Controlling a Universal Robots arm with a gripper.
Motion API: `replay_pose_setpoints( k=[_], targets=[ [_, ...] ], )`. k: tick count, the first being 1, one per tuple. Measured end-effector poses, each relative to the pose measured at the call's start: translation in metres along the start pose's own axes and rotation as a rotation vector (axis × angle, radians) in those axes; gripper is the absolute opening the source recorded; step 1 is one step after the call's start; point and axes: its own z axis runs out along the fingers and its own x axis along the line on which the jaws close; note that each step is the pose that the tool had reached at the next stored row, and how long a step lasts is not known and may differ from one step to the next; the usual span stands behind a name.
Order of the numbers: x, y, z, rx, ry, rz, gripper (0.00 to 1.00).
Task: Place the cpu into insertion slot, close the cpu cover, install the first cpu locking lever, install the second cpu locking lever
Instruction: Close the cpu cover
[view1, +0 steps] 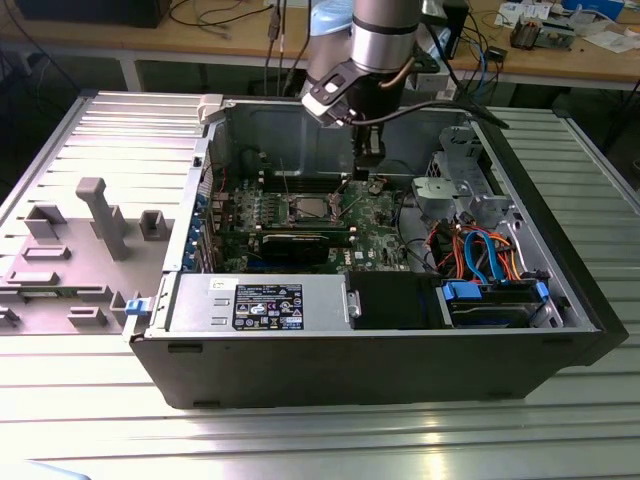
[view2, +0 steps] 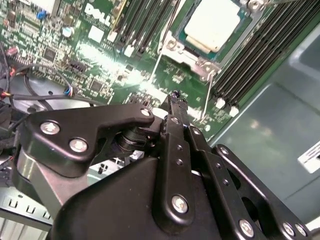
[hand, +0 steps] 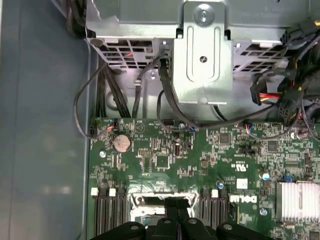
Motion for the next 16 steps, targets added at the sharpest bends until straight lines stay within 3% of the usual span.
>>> replay_pose_setpoints(
  k=[4, 10, 13, 16],
  targets=[
    [-0.0001, 0.0156, 0.0035, 0.0061, 0.0002, -0.006, 0.11],
    [0.0001, 0.0216, 0.0116, 0.0079, 0.0005, -0.021, 0.11],
    [0.0002, 0.0219, 0.0169, 0.0083, 0.0015, -0.025, 0.11],
    [0.0002, 0.0215, 0.0176, 0.0081, 0.004, -0.027, 0.11]
  ],
)
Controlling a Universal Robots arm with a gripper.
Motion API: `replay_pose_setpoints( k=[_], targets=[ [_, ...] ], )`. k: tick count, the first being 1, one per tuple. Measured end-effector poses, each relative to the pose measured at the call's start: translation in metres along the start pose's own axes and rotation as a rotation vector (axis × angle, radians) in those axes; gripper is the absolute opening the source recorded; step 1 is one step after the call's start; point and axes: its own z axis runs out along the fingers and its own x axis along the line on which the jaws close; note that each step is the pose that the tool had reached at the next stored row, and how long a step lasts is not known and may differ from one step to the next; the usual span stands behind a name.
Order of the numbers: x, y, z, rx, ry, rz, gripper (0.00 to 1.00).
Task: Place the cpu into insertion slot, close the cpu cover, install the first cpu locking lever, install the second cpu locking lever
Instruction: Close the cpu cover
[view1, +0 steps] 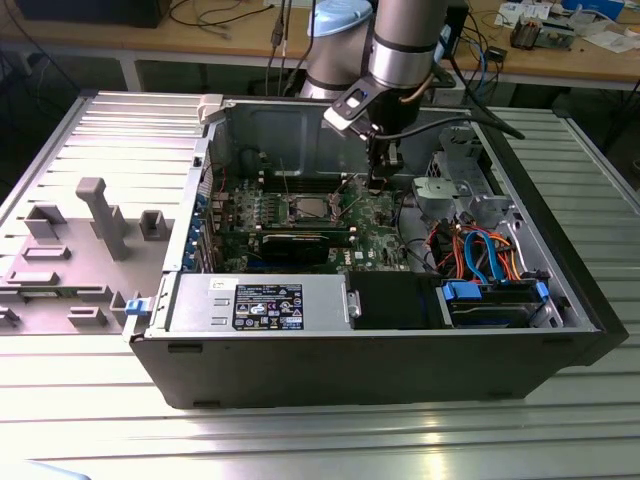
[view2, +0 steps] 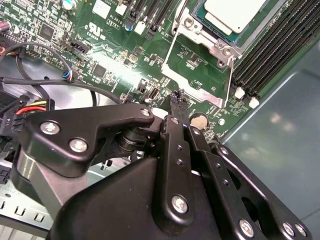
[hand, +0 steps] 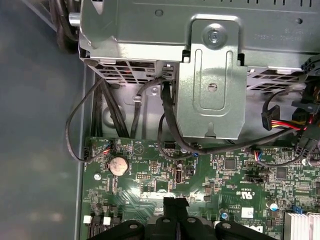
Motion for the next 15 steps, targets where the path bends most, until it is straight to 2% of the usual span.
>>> replay_pose_setpoints(
  k=[15],
  targets=[
    [0.0002, -0.0023, 0.0012, -0.0002, 0.0029, 0.0, 0.11]
  ],
)
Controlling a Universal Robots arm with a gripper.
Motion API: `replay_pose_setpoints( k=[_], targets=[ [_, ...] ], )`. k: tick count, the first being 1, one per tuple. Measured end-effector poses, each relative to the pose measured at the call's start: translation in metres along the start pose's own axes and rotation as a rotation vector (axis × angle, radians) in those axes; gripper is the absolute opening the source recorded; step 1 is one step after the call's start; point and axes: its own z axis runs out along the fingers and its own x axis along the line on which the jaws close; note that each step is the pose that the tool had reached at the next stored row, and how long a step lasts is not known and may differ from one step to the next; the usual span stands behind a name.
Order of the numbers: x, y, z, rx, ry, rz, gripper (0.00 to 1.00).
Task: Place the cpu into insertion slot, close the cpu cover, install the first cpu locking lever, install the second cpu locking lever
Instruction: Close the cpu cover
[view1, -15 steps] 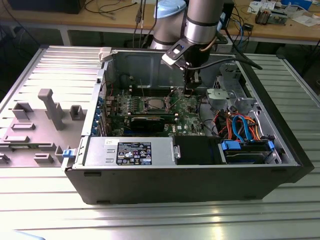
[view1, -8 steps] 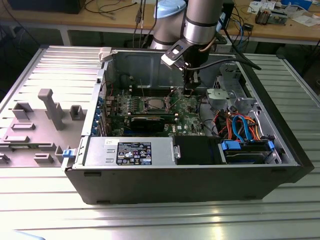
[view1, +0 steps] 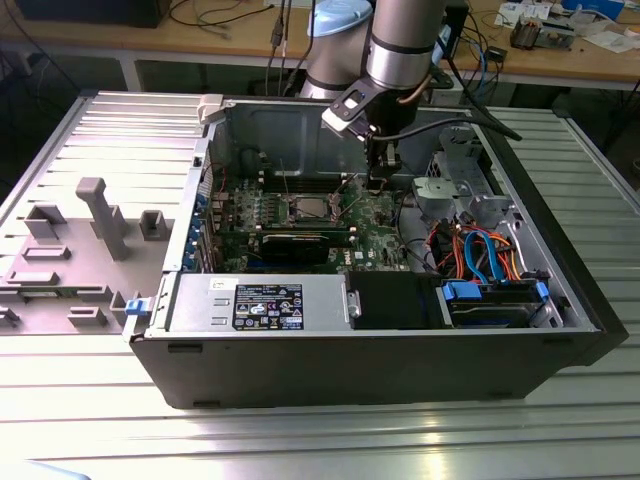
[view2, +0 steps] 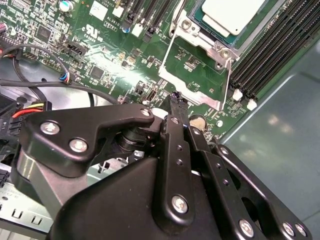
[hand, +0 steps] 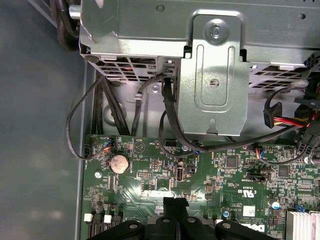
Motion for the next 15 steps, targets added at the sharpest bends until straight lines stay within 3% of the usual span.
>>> replay_pose_setpoints(
  k=[15],
  targets=[
    [0.0001, -0.0016, 0.0012, 0.0, 0.0, 0.0, 0.11]
  ],
)
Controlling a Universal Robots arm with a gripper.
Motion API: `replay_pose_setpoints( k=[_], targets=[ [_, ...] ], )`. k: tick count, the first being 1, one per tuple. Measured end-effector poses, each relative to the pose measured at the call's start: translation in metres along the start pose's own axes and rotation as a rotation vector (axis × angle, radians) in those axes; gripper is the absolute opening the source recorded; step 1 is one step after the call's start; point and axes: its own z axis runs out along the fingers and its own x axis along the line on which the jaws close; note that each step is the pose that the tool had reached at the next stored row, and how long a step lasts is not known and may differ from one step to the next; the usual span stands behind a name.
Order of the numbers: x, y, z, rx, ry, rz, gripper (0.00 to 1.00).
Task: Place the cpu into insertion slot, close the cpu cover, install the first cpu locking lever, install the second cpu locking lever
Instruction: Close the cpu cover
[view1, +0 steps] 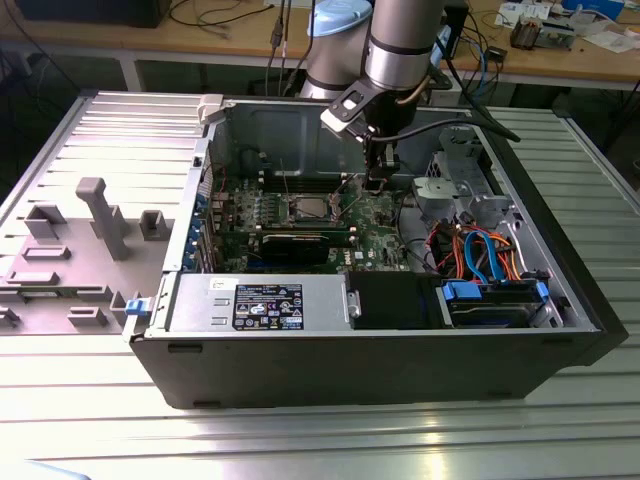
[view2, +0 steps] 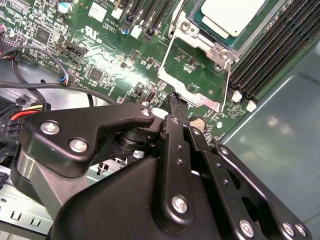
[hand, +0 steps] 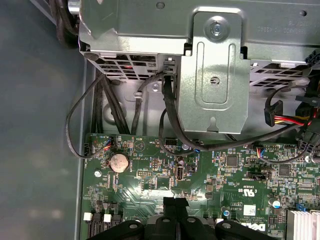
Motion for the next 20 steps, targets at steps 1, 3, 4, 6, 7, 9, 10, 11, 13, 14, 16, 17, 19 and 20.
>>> replay_pose_setpoints(
  k=[1, 3, 4, 6, 7, 9, 10, 11, 13, 14, 16, 17, 19, 20],
  targets=[
    [0.0, -0.0003, 0.0001, 0.0, 0.0, 0.0, 0.11],
    [0.0, -0.001, 0.0001, 0.0, 0.0, 0.0, 0.11],
    [0.0001, -0.0013, 0.0001, 0.0, 0.0001, 0.0, 0.11],
    [0.0001, -0.0021, 0.0001, 0.0, 0.0, 0.0, 0.11],
    [0.0001, -0.0023, 0.0002, 0.0, 0.0001, 0.0, 0.11],
    [0.0002, -0.0035, 0.0002, 0.0, 0.0, 0.0, 0.11],
    [0.0002, -0.0038, 0.0002, 0.0, 0.0, 0.0, 0.11],
    [0.0002, -0.0042, 0.0002, 0.0, 0.0, 0.0, 0.11],
    [0.0003, -0.005, 0.0002, 0.0, 0.0, 0.0, 0.11],
    [0.0003, -0.0054, 0.0002, 0.0, 0.0, 0.0, 0.11],
    [0.0004, -0.0062, 0.0002, 0.0, 0.0001, 0.0, 0.11],
    [0.0004, -0.0066, 0.0002, 0.0, 0.0001, 0.0, 0.11],
    [0.0004, -0.0078, 0.0002, 0.0, 0.0001, 0.0, 0.11],
    [0.0005, -0.0079, 0.0002, 0.0, 0.0, 0.0, 0.11]
  ],
)
